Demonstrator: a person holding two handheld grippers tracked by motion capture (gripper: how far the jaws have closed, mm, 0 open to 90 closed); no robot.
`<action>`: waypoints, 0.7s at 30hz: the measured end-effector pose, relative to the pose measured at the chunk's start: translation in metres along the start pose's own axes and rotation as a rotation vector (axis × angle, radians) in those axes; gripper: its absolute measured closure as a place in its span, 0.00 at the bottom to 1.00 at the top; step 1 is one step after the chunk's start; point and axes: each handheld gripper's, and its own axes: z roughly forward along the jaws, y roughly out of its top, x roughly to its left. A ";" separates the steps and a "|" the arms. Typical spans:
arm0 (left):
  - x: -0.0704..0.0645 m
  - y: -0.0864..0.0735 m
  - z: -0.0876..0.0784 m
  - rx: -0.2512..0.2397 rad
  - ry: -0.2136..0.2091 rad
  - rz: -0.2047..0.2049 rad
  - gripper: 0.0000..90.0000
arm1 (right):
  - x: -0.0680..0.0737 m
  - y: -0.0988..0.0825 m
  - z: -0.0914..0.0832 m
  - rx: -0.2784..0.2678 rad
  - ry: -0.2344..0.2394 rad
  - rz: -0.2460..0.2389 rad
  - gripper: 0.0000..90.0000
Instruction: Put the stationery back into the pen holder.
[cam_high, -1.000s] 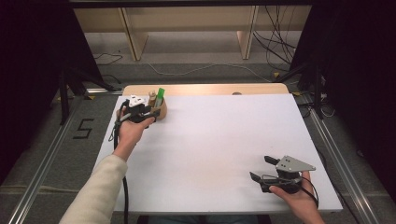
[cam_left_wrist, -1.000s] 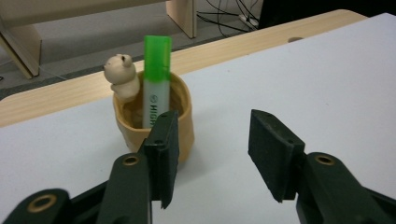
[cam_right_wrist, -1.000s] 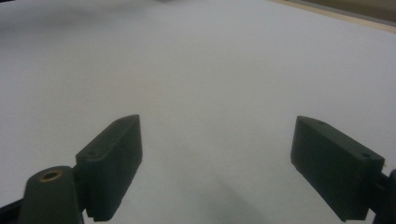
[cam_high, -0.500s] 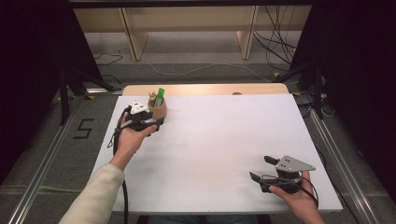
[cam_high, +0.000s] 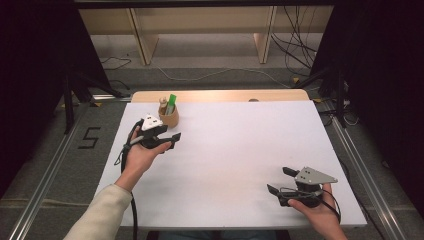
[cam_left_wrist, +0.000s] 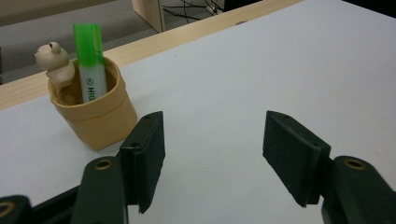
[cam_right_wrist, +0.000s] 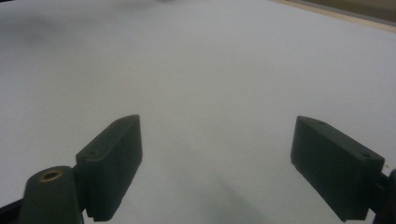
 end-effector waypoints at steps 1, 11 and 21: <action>-0.002 -0.001 -0.001 0.002 0.000 0.002 0.43 | 0.000 0.000 0.000 -0.001 0.000 0.001 0.19; -0.017 -0.011 -0.012 -0.009 -0.038 0.034 0.41 | 0.001 0.000 0.000 0.003 0.000 0.001 0.19; -0.032 -0.019 -0.019 -0.007 -0.073 0.067 0.39 | 0.001 0.000 0.001 0.002 0.001 0.003 0.19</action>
